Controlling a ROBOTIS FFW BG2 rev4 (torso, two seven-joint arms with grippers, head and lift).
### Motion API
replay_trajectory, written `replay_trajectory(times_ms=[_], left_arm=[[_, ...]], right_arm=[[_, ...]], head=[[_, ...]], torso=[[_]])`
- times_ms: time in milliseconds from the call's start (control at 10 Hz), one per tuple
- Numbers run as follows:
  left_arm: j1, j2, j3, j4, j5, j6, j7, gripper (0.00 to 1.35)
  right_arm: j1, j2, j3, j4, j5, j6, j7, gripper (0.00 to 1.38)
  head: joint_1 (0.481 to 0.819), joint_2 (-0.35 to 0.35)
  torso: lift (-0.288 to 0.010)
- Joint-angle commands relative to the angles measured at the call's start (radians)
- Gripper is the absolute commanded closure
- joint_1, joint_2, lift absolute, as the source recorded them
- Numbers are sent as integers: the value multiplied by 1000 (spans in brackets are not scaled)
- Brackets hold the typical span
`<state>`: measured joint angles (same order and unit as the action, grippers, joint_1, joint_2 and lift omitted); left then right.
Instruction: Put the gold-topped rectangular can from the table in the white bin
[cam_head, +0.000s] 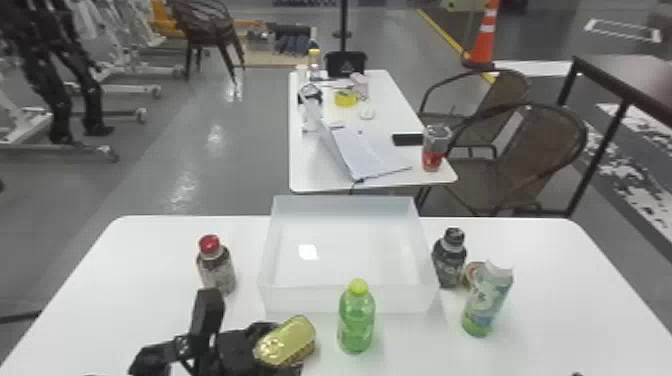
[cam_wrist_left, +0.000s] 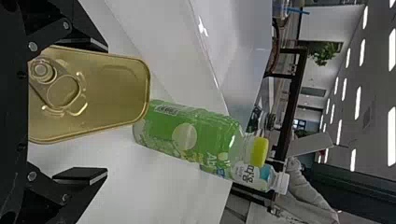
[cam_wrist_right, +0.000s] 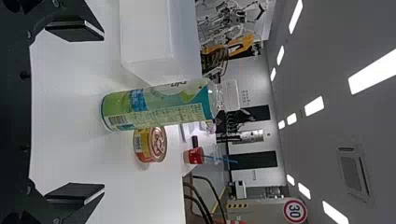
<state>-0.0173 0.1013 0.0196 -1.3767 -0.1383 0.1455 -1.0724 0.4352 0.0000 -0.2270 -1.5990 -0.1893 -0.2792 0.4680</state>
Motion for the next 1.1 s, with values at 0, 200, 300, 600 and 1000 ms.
replay_trajectory(times_ms=[0, 200, 300, 600, 1000], left_arm=[[-12, -2, -10, 24, -18, -1, 0, 441], [-23, -8, -7, 53, -41, -21, 0, 541], [-27, -14, -1, 62, -60, -23, 0, 722], [-13, -29, 23, 56, -81, -113, 23, 685], [11, -38, 68, -19, -115, -53, 28, 1231]], right_arm=[[-1, 1, 0, 1, 1, 0, 0, 148], [-4, 1, 0, 4, 2, 0, 0, 148], [-6, 1, 0, 5, 1, 0, 1, 148], [-4, 1, 0, 5, -1, 0, 1, 148], [-6, 1, 0, 5, -1, 0, 4, 148]], head=[[549, 0], [549, 0], [549, 0], [549, 0], [549, 0]], torso=[[-100], [-100], [-100], [-100], [-100]])
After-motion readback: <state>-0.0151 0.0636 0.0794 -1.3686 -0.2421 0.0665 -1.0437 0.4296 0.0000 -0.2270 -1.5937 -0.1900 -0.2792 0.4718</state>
